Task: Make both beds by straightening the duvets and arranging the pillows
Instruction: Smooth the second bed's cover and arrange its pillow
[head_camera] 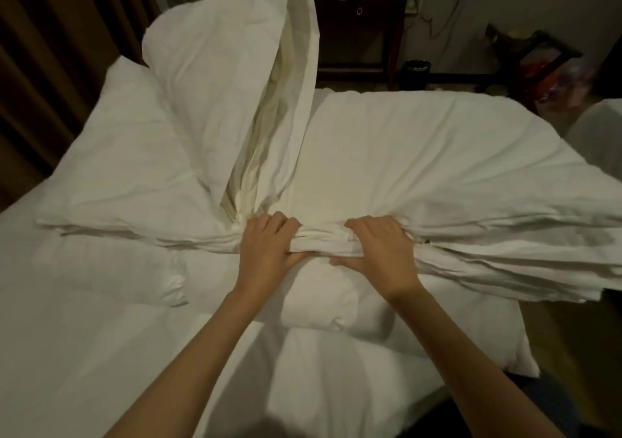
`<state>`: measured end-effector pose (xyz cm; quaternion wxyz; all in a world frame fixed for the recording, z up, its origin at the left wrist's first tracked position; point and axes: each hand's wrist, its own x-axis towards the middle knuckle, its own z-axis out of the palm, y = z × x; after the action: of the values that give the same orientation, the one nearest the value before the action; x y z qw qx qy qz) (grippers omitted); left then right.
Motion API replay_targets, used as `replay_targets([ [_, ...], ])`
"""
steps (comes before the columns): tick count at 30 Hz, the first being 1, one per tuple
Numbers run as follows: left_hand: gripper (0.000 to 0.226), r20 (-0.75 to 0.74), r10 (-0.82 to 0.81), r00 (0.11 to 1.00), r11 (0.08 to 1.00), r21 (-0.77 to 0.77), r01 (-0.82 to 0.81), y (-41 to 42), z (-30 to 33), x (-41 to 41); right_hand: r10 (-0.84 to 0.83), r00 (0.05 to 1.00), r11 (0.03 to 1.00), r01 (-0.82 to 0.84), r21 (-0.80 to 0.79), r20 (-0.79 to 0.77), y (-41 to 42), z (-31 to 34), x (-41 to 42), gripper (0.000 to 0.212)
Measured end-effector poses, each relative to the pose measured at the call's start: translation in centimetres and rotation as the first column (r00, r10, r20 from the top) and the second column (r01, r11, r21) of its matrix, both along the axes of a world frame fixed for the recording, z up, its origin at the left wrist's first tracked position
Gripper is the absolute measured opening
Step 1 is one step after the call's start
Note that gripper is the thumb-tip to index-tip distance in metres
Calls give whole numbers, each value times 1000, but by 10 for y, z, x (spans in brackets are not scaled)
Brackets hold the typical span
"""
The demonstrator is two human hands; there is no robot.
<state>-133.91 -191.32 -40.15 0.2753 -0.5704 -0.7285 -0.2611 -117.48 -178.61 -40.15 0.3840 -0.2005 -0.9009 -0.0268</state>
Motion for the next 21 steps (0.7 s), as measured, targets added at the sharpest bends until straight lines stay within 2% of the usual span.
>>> replay_targets([
  [6,31,-88,-70,994,995,64,76,-19,8,12,76,992,983,-57,173,-105,-15,5,13,48],
  [9,31,-103,-62,993,993,98,73,-25,9,17,84,986,981,-57,185,-143,-23,8,19,44],
  [11,37,-91,-70,993,997,38,73,-26,-7,14,46,994,992,-34,123,-100,-25,-6,17,41],
  [15,75,44,-64,997,981,-179,71,-19,-38,2,62,998,996,-63,-62,-11,-17,-33,10,45],
  [18,71,132,-38,991,981,-184,62,-7,-30,-2,51,998,993,-49,-108,20,-6,-25,5,54],
  [21,66,143,15,990,989,-145,6,4,-21,2,-14,962,969,81,-235,271,-3,-2,-1,59],
])
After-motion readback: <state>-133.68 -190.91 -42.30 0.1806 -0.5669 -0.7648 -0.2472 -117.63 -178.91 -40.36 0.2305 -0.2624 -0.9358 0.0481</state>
